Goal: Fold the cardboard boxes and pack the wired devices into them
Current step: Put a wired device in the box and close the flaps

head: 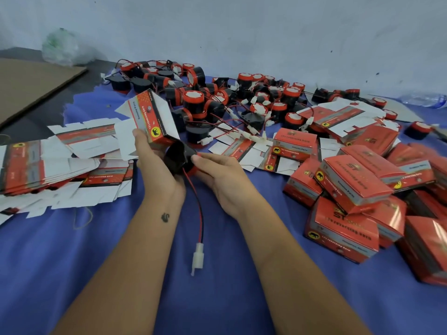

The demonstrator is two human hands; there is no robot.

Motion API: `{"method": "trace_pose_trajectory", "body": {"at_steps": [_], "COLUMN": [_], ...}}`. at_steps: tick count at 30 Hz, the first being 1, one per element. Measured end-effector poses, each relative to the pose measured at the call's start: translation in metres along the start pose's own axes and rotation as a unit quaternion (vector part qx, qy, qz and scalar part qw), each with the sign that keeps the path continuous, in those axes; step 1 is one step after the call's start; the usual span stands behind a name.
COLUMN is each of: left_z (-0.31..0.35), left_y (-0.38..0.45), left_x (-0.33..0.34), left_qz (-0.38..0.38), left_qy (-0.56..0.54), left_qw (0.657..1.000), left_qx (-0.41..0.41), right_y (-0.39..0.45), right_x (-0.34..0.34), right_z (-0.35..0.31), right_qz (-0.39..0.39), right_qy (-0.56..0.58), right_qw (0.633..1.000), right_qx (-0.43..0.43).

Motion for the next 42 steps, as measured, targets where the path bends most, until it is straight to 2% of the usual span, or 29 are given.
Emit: {"method": "trace_pose_trajectory", "body": {"at_steps": [7,10,15,18,20,22,24,26,28,30,32,34,38,42], "left_z": [-0.007,-0.008,0.002,0.004,0.004,0.004,0.002,0.000,0.000,0.001,0.000,-0.003,-0.002,0.001], "left_y": [0.000,0.002,0.008,0.007,0.007,0.008,0.009,0.010,0.011,0.011,0.010,0.010,0.008,0.009], "left_x": [0.004,0.003,-0.002,-0.002,-0.001,0.001,0.001,0.000,0.000,0.001,0.003,0.002,0.001,0.001], "left_qz": [0.018,0.041,0.062,0.048,0.032,0.010,0.001,0.000,-0.016,-0.050,-0.096,-0.145,-0.169,-0.173], "left_qy": [0.090,0.142,0.151,0.159,0.188,0.210,0.237,0.271,0.308,0.364,0.439,0.490,0.488,0.482], "left_qw": [0.995,0.988,0.978,0.975,0.971,0.967,0.964,0.957,0.947,0.926,0.890,0.857,0.854,0.857], "left_qx": [0.024,0.054,0.131,0.147,0.147,0.143,0.125,0.101,0.089,0.084,0.078,0.063,0.054,0.060], "right_y": [0.002,0.003,0.005,-0.002,-0.009,-0.017,-0.025,-0.031,-0.033,-0.032,-0.030,-0.027,-0.020,-0.013], "right_x": [0.001,-0.006,-0.026,-0.030,-0.028,-0.026,-0.025,-0.021,-0.018,-0.015,-0.013,-0.009,-0.003,-0.005], "right_z": [-0.003,-0.006,-0.033,-0.055,-0.068,-0.078,-0.082,-0.084,-0.083,-0.084,-0.082,-0.079,-0.066,-0.047], "right_qz": [0.022,0.076,0.214,0.258,0.273,0.291,0.305,0.292,0.268,0.246,0.228,0.185,0.075,0.002], "right_qy": [0.042,0.006,-0.079,-0.118,-0.157,-0.215,-0.319,-0.423,-0.466,-0.473,-0.495,-0.534,-0.639,-0.654], "right_qw": [0.998,0.997,0.965,0.926,0.885,0.834,0.764,0.684,0.640,0.634,0.627,0.638,0.630,0.673], "right_qx": [0.029,0.031,-0.127,-0.251,-0.342,-0.417,-0.470,-0.518,-0.549,-0.561,-0.557,-0.523,-0.435,-0.346]}}
Point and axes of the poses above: each hand's wrist, its own y-axis towards the middle knuckle, its own x-axis out of the palm, z = x × y, the point moved 4 cm from there along y, towards the middle knuckle, and after that the axes turned 14 degrees about -x, right-handed, at the moved point
